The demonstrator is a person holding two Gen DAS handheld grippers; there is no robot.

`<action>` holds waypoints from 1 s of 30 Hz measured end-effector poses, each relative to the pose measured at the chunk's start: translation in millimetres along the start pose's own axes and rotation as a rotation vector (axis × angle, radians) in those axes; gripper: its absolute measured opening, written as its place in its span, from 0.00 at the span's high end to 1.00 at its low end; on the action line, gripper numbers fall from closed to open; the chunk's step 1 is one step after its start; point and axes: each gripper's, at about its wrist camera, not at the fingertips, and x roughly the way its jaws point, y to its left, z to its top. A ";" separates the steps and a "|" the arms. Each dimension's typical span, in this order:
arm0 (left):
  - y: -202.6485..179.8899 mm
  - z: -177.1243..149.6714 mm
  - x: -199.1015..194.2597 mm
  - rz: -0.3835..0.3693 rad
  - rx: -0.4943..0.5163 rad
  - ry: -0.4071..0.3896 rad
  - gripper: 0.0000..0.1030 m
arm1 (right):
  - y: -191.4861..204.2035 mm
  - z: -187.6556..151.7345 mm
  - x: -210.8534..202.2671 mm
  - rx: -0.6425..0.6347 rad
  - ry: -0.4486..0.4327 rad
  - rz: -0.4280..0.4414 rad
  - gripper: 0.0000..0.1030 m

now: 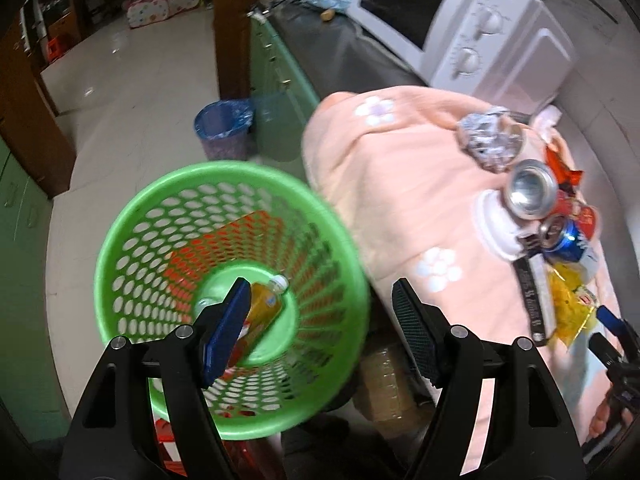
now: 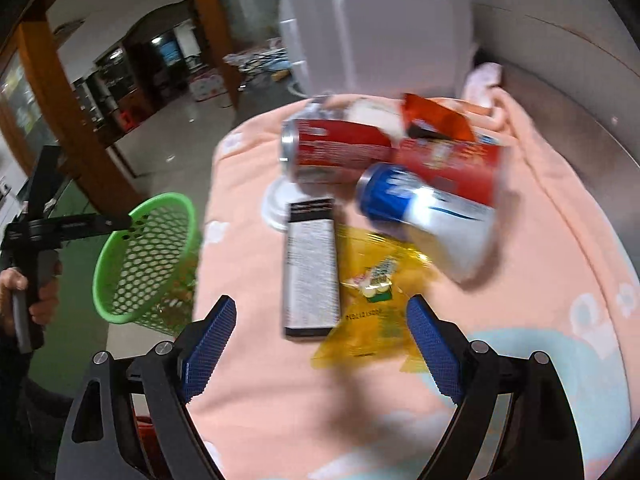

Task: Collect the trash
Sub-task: 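Move the left tool back to the black-white box and grasp it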

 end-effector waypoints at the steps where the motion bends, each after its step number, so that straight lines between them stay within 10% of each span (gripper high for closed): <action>1: -8.3 0.4 -2.1 -0.008 0.013 -0.003 0.29 | -6.6 0.1 -2.3 0.012 -0.006 -0.010 0.18; 22: -112.0 -8.9 -4.3 -0.114 0.172 0.038 0.27 | -60.0 -1.7 15.7 0.071 0.044 -0.001 0.23; 30: -133.3 -8.4 0.4 -0.140 0.189 0.062 0.27 | -59.1 -2.6 45.9 0.108 0.083 0.058 0.40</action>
